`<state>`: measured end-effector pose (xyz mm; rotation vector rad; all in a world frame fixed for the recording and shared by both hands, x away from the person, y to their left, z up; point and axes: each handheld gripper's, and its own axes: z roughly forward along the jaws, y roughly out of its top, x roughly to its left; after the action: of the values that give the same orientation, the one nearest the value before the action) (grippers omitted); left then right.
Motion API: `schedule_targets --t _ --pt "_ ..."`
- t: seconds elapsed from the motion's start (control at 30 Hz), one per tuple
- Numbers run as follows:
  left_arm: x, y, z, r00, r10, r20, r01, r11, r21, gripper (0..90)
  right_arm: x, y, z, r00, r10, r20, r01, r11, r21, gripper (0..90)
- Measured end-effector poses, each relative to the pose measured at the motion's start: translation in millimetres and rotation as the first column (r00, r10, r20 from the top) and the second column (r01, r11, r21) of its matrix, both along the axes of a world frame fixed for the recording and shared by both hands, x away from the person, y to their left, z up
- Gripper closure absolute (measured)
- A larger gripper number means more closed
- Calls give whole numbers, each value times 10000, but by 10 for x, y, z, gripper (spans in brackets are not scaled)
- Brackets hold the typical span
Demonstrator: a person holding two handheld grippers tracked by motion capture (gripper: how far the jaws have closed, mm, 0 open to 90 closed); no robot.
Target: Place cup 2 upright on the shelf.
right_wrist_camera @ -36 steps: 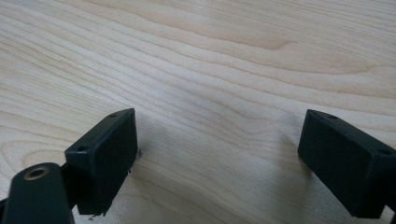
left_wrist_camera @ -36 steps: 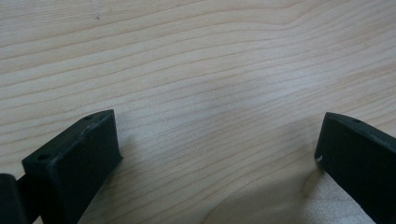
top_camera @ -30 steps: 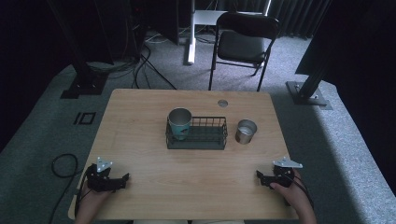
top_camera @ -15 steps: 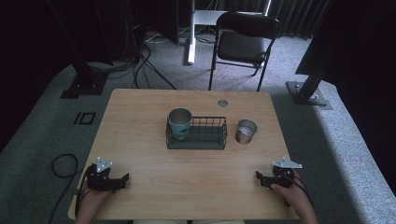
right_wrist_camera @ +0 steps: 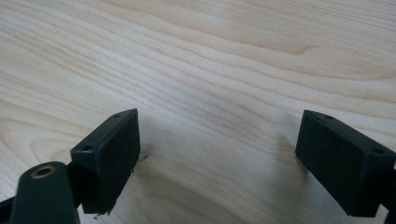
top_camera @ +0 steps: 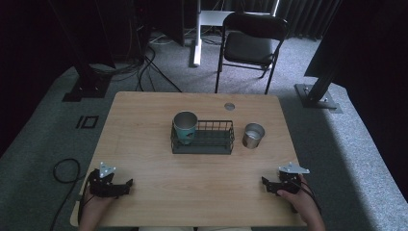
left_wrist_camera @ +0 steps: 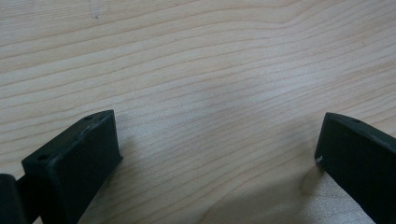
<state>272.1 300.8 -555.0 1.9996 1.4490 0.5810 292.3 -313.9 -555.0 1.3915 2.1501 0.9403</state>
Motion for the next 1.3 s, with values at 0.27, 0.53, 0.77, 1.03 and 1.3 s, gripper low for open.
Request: schedule_targets --t 0.27,0.53,0.77,1.03,1.3 --pt "0 0 0 10000 0 -2 0 10000 0 4 62 33 14 9998 -198 -38 199 9998 42 131" --pt "0 0 0 10000 -1 2 1 10000 -3 4 117 41 12 9995 -309 -27 310 9994 140 131" --pt "0 0 0 10000 0 -3 0 10000 1 4 200 67 22 9992 -385 87 384 9991 150 132" --pt "0 0 0 10000 -3 0 3 10000 -2 4 294 100 38 9986 -511 166 508 9986 168 132" --pt "0 0 0 10000 -2 -7 2 10000 2 4 421 153 72 9981 -549 281 546 9985 102 132"
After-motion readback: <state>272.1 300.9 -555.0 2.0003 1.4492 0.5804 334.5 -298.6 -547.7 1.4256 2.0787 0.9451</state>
